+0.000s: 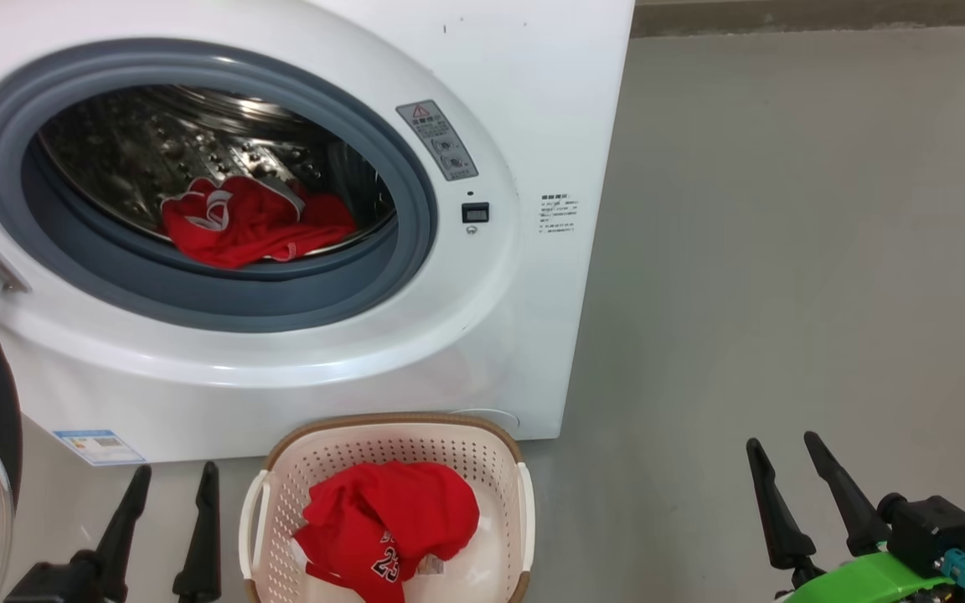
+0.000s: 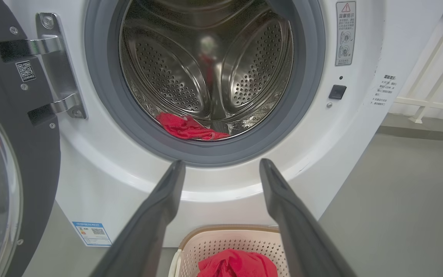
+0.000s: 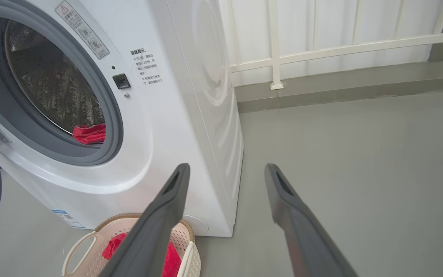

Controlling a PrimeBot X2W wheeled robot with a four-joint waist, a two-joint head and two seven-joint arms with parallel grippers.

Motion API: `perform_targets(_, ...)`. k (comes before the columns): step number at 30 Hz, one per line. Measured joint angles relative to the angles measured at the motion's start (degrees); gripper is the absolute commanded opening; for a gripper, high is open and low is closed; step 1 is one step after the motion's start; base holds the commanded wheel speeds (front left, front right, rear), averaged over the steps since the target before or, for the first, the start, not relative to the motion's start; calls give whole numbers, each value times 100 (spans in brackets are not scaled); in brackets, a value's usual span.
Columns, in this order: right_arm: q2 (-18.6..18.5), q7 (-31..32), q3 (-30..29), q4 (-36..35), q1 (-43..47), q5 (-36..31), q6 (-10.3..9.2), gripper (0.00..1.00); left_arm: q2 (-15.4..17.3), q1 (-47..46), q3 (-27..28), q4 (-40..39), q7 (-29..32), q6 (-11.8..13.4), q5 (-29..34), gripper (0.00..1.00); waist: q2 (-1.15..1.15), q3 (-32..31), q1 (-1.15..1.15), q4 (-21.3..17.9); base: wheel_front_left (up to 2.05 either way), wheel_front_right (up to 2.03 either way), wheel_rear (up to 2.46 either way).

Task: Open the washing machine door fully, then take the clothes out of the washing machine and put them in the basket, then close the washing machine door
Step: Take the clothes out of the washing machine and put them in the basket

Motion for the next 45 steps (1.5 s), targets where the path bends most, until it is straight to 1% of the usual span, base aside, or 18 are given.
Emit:
perform_targets(13,0,0,-57,-55,66,0,0,100,-75,193,91,-256,0,0,89,100,0,22,0,7,0,0,0)
perform_targets(34,44,0,-87,-73,53,-1,0,100,-74,138,15,-209,0,0,88,100,0,231,0,-12,0,0,0)
perform_targets(39,76,0,-76,-96,12,-1,0,100,14,-296,-92,9,0,0,151,100,0,391,0,-20,0,0,0)
perform_targets(45,125,0,-30,-153,-330,-34,0,100,255,-1275,-332,646,0,0,344,100,0,755,0,-33,0,0,0)
